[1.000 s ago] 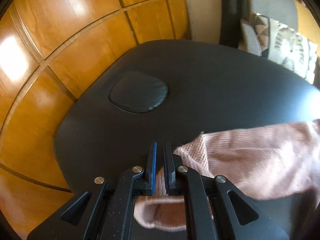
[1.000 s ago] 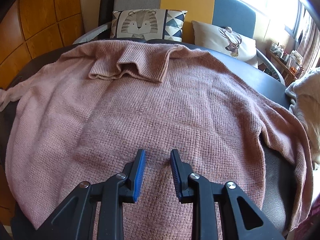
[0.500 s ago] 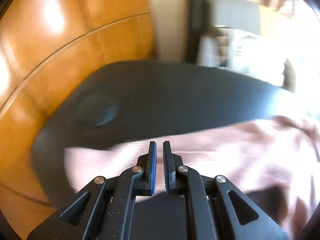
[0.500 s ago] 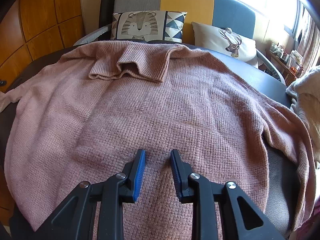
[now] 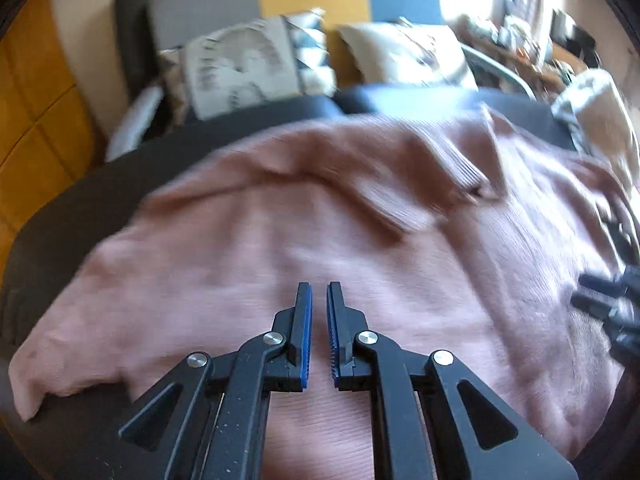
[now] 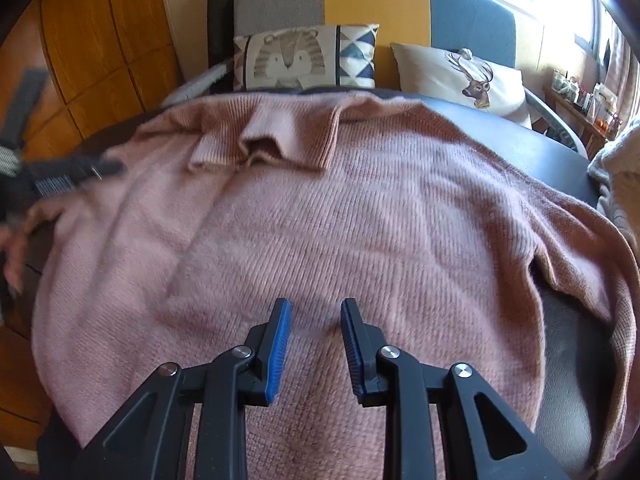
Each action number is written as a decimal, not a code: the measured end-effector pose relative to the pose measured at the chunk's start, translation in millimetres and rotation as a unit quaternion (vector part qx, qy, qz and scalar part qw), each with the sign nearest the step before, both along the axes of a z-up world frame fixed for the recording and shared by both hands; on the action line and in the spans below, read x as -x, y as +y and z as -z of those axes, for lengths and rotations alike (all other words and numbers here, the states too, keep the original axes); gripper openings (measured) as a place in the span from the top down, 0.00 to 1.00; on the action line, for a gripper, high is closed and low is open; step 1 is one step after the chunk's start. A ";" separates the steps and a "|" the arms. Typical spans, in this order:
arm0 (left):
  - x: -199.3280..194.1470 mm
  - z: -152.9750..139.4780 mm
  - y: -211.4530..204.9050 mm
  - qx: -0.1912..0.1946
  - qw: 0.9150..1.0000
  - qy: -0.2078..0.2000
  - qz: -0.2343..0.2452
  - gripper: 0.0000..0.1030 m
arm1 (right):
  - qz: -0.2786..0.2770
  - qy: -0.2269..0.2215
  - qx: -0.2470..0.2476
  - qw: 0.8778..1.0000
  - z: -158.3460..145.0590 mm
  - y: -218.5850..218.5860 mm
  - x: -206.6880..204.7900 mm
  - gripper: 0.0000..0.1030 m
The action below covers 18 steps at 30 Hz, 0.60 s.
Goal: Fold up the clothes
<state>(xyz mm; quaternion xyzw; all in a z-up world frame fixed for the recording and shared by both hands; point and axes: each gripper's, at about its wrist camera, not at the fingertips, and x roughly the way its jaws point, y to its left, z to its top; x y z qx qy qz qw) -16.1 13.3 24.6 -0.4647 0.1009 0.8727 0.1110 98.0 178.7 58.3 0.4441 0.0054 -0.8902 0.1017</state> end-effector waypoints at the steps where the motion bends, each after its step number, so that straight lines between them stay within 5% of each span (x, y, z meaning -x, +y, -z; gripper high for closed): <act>1: 2.5 3.5 8.4 0.000 1.000 -0.005 0.001 0.92 | -0.004 0.007 0.009 1.000 -4.5 3.7 2.6 0.75; 10: 52.9 3.5 34.5 -0.035 0.998 -0.027 -0.034 0.79 | -0.035 0.022 0.039 0.998 -27.7 24.4 65.6 0.75; 18: 65.8 6.5 24.8 -0.131 0.989 -0.047 -0.056 0.79 | -0.042 -0.020 0.067 0.997 -14.6 19.5 121.9 0.75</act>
